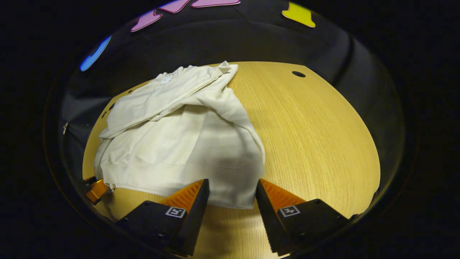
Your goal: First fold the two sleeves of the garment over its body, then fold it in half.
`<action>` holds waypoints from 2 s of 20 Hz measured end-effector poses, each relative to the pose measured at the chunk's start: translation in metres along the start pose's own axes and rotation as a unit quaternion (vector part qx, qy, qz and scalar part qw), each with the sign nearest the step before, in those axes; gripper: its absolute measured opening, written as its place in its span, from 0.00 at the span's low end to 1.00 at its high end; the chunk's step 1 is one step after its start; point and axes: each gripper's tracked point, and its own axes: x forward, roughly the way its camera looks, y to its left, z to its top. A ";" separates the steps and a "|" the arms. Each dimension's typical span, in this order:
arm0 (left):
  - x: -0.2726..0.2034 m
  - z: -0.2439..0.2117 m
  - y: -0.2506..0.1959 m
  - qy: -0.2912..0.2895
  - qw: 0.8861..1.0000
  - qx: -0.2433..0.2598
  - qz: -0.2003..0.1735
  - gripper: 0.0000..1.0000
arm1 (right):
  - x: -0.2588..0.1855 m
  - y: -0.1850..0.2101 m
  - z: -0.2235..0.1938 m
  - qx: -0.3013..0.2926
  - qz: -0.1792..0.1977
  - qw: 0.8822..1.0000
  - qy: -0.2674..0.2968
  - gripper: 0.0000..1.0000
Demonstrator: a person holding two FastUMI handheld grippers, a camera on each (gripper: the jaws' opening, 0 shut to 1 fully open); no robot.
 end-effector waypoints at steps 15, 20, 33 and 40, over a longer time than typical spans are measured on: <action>-0.002 0.013 -0.012 -0.007 0.999 -0.014 -0.047 0.06 | 0.006 0.018 0.009 0.041 0.080 0.996 0.012 0.08; -0.016 0.048 -0.008 -0.033 0.998 -0.034 -0.047 0.06 | 0.000 0.022 0.031 0.048 0.092 0.995 -0.008 0.07; -0.030 0.209 -0.003 -0.150 0.985 -0.061 -0.065 0.06 | 0.002 0.081 0.184 -0.030 0.138 0.983 -0.118 0.07; -0.009 0.284 -0.010 -0.192 0.978 -0.049 -0.068 0.06 | 0.017 0.106 0.268 -0.010 0.140 0.976 -0.169 0.07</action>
